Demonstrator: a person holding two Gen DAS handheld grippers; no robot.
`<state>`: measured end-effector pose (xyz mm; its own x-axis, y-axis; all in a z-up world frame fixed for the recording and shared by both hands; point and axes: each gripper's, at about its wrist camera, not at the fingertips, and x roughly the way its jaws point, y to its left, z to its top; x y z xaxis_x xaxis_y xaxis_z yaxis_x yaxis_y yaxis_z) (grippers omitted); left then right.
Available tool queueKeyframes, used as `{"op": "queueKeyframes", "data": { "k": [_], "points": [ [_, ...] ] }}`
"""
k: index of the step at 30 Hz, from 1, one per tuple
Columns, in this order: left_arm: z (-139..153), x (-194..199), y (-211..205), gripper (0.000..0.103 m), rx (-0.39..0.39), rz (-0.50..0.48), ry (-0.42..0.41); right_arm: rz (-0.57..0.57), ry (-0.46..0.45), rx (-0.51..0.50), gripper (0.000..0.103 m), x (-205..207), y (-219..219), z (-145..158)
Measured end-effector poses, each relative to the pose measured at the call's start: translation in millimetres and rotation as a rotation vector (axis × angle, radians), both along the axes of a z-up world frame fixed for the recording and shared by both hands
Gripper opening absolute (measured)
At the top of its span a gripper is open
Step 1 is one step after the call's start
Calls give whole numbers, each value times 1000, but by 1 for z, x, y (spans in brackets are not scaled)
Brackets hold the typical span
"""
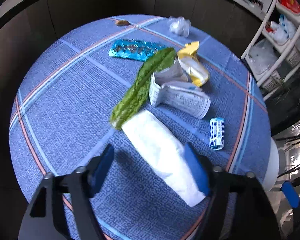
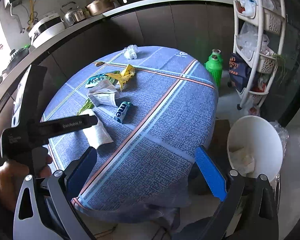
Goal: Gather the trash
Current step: 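Grasp the white napkin with left tool while right tool grasps the small blue can, then carry the napkin and blue can with both tools over the bucket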
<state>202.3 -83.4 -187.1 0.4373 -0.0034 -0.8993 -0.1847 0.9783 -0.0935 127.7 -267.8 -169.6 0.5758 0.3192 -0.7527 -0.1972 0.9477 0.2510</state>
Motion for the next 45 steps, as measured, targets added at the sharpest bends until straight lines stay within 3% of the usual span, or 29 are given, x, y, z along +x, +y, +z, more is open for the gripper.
{"op": "queueKeyframes", "data": {
  "k": [2, 4, 7, 11, 14, 16, 17, 19, 21, 24, 27, 29, 31, 36, 39, 42, 45],
  "points": [
    [0, 0, -4, 53, 28, -26, -10, 1, 11, 7, 94, 6, 0, -4],
    [2, 0, -6, 20, 24, -71, -11, 11, 14, 17, 94, 12, 4, -6],
    [6, -4, 2, 11, -6, -133, -9, 44, 12, 26, 94, 22, 15, -9],
    [10, -14, 22, 11, -37, -153, -5, 84, 32, 26, 94, 45, 38, -15],
    [13, -20, 38, 17, -92, -136, -5, 103, 39, 8, 85, 61, 57, -20],
    [16, -22, 44, 28, -104, -123, -13, 110, 45, -7, 70, 70, 67, -23],
    [17, -23, 46, 32, -104, -119, -17, 112, 50, -22, 67, 74, 72, -25],
    [19, -24, 51, 47, -133, -109, -16, 114, 52, -62, 55, 80, 81, -29],
    [20, -23, 54, 52, -174, -94, -16, 113, 59, -83, 44, 83, 87, -34],
    [16, -20, 52, 53, -178, -86, -3, 108, 61, -102, 11, 83, 87, -37],
    [8, -18, 50, 49, -178, -83, 17, 102, 42, -101, 8, 78, 83, -34],
    [1, -16, 50, 38, -175, -69, 33, 94, 30, -93, 7, 71, 76, -29],
    [1, -14, 52, 35, -168, -56, 25, 83, 19, -72, 7, 66, 69, -24],
    [-2, -11, 50, 8, -136, -41, 28, 68, 2, -38, 7, 52, 60, -16],
    [-2, -11, 47, 5, -131, -62, 17, 70, -5, -29, 7, 43, 57, -12],
    [5, -15, 49, 5, -195, -76, -2, 61, -19, -17, 7, 33, 50, -6],
    [20, -21, 45, 5, -201, -101, -42, 49, -39, -7, 7, 26, 44, 1]
  ]
}}
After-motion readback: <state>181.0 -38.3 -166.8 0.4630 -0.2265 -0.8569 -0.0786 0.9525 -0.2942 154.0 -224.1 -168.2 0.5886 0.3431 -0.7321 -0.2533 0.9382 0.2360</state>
